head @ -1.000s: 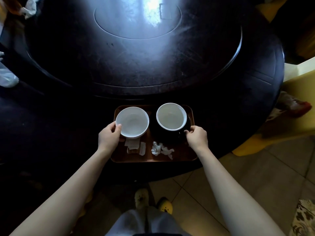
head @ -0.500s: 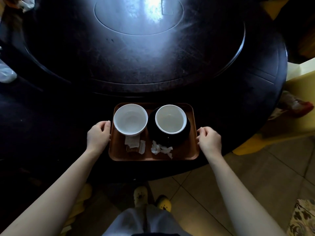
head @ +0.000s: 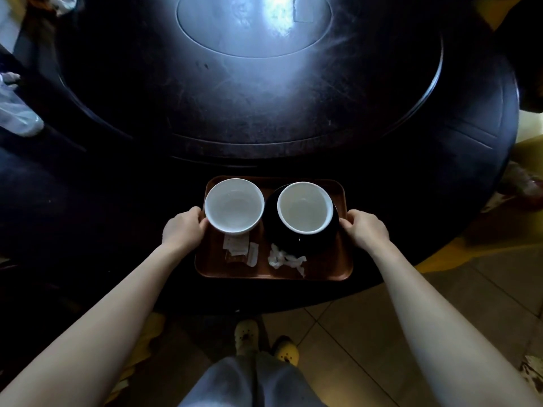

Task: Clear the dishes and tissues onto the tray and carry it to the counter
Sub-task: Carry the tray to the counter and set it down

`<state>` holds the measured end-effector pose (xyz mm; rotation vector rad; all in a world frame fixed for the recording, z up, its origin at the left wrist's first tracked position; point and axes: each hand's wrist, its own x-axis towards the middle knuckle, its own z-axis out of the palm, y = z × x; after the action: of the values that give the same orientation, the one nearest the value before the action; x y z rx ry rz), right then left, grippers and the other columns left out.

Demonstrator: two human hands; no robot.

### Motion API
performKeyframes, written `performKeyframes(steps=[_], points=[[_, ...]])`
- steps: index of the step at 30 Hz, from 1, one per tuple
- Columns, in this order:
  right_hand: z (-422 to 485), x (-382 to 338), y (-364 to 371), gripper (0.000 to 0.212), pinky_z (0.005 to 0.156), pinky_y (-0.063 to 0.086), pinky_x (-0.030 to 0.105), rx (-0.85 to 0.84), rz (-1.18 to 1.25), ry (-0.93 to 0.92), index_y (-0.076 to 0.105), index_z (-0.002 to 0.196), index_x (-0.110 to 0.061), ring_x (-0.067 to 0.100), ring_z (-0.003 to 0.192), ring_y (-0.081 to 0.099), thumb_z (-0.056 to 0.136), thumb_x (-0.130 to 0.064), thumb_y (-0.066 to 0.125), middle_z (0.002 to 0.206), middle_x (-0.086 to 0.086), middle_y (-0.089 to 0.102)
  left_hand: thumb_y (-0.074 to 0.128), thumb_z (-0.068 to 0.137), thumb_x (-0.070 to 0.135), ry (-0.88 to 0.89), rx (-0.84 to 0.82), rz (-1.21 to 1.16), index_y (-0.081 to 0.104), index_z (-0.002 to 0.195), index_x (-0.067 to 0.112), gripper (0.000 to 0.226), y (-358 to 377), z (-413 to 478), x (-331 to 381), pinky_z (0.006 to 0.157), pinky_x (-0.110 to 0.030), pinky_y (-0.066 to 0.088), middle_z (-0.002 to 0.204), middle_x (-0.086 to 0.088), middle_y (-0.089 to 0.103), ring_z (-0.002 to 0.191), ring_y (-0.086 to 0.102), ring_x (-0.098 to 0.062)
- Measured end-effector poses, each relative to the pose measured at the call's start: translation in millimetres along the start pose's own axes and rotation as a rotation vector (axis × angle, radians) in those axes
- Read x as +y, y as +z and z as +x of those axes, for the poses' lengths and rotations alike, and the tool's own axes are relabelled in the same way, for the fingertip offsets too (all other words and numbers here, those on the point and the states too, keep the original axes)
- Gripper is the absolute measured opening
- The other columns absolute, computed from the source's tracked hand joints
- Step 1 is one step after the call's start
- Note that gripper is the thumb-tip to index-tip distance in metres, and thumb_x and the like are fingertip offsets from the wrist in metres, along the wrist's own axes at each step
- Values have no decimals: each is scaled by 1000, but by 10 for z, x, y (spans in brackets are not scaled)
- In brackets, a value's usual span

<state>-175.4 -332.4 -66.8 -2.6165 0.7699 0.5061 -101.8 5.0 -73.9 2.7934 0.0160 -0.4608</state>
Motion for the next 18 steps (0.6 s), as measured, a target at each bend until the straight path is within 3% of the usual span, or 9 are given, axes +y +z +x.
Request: performKeyframes(steps=[12, 18], points=[[-199, -10, 232, 31, 59, 32, 30, 365, 76, -52, 60, 79, -1, 39, 77, 62, 93, -25, 46, 79, 23, 67, 49, 90, 25, 47, 98, -131, 61, 90, 6, 23, 51, -89, -61, 65, -38, 43, 87, -15, 68, 84, 61, -35], [-284, 100, 275, 30, 59, 31, 31, 450, 272, -61, 45, 65, -9, 40, 68, 60, 93, -19, 48, 70, 24, 63, 46, 92, 24, 64, 147, -234, 59, 94, 4, 24, 78, -174, 53, 71, -40, 43, 89, -18, 67, 85, 61, -37]])
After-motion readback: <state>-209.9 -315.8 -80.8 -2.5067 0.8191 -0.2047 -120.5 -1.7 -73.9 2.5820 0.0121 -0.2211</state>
